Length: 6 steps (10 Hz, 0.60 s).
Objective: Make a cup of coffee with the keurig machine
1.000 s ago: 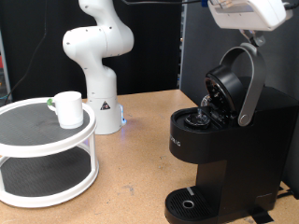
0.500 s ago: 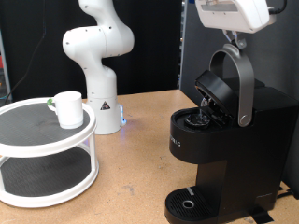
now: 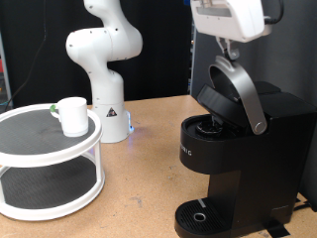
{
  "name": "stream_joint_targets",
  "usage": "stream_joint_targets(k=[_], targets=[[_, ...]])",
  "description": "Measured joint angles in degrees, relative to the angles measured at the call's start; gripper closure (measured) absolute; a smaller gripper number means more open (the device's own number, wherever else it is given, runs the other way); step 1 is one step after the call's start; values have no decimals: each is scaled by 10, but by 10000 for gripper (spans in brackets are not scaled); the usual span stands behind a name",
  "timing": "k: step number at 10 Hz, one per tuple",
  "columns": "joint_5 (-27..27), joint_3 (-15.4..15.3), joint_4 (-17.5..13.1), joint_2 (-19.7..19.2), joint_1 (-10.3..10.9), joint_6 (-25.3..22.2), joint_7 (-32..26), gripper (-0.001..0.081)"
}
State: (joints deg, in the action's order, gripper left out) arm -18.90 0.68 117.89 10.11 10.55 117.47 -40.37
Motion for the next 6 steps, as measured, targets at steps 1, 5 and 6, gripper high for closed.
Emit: stream_joint_targets(k=[1,5,6], targets=[[9,4,4,-1,-4,-1,-5,805],[27,18,18,-20,-19,13,-22,805],[27,18,22,-32,-19,26,-23,805]])
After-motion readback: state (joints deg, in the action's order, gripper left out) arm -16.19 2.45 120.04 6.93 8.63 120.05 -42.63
